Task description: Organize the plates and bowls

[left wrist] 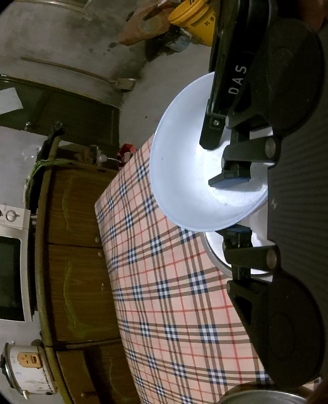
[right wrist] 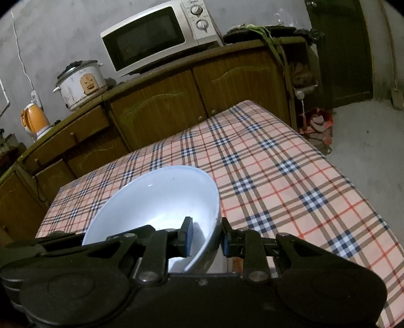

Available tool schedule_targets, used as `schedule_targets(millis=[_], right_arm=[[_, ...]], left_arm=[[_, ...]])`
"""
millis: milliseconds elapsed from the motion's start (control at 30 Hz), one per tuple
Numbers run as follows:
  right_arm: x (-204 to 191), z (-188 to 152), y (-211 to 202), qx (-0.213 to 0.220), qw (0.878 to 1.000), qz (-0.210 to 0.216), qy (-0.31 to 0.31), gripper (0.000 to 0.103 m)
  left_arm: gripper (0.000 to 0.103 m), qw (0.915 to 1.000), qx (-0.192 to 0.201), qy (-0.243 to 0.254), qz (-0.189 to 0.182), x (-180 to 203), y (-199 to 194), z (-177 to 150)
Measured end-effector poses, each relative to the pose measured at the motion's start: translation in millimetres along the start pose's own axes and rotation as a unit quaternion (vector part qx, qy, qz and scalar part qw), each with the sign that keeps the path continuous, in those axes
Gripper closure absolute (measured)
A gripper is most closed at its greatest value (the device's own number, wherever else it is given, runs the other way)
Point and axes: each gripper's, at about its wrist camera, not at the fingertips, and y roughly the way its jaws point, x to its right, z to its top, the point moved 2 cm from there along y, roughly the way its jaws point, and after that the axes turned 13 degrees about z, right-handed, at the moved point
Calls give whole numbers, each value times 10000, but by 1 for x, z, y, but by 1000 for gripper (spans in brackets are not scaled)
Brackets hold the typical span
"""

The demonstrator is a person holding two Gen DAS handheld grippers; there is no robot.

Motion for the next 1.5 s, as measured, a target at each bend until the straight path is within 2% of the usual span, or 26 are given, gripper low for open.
schedule_targets(millis=[1167, 1500], right_arm=[[0, -35, 36, -767, 9968, 91, 197, 73], [1, -37, 45, -864, 9961, 67, 170, 73]], left_arm=[[74, 9975, -685, -47, 187, -20, 22, -30], [73, 9970, -751, -95, 188, -23, 28, -33]])
